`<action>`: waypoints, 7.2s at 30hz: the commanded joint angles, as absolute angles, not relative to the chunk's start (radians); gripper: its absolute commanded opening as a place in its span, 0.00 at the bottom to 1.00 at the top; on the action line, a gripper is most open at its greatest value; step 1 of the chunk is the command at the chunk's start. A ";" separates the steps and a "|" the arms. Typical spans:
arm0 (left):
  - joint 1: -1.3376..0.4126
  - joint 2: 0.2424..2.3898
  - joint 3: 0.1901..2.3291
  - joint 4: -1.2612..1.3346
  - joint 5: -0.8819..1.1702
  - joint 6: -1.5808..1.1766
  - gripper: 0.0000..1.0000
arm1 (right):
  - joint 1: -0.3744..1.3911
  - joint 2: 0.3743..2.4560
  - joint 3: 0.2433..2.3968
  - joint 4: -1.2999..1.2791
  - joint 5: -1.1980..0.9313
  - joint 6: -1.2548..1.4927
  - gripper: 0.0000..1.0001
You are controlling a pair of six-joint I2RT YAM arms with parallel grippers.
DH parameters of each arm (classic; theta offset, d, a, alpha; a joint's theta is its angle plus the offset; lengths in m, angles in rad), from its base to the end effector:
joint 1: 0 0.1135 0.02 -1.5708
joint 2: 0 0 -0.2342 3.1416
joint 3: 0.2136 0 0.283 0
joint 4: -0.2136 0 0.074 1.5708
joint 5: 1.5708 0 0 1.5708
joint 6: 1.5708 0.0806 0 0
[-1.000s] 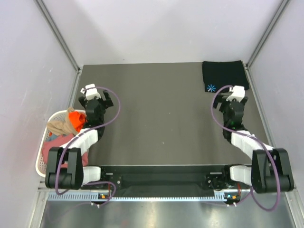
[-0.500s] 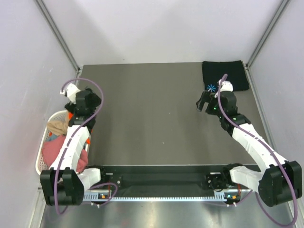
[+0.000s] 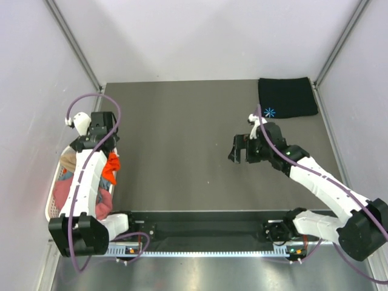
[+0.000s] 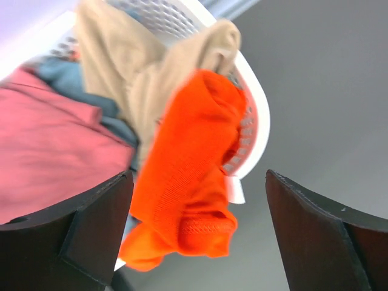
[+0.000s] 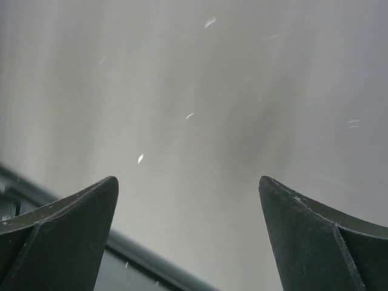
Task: Fold and stack the t-shirts
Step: Grab the tshirt from the pile, then move the tshirt to the center of the board
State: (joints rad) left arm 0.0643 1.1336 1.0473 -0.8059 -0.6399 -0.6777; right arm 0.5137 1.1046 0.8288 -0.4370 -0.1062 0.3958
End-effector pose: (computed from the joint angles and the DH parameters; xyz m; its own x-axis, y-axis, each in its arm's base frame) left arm 0.2849 0.0666 0.2537 -0.3383 -0.5258 -0.7804 -0.8186 0.5735 -0.0315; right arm 0.2691 0.1616 0.2043 -0.7408 0.0222 -0.6713 -0.2957 0.8866 0.3556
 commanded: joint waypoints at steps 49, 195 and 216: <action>0.086 1.120 2.044 -0.830 -0.496 -0.767 0.00 | 0.698 1.178 1.074 -0.606 -0.183 0.302 1.00; -0.394 1.054 1.798 -0.520 -0.154 -0.403 0.00 | 0.428 1.738 2.248 -0.407 -0.117 0.491 0.00; -0.454 1.192 1.160 -0.594 0.210 -0.647 0.59 | 0.169 0.971 1.086 -0.722 0.271 0.500 0.01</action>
State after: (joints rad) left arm -0.4381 1.1679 1.2072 -0.5900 0.2108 -0.6266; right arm 0.2211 1.0138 1.1332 -0.6239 0.1566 0.4736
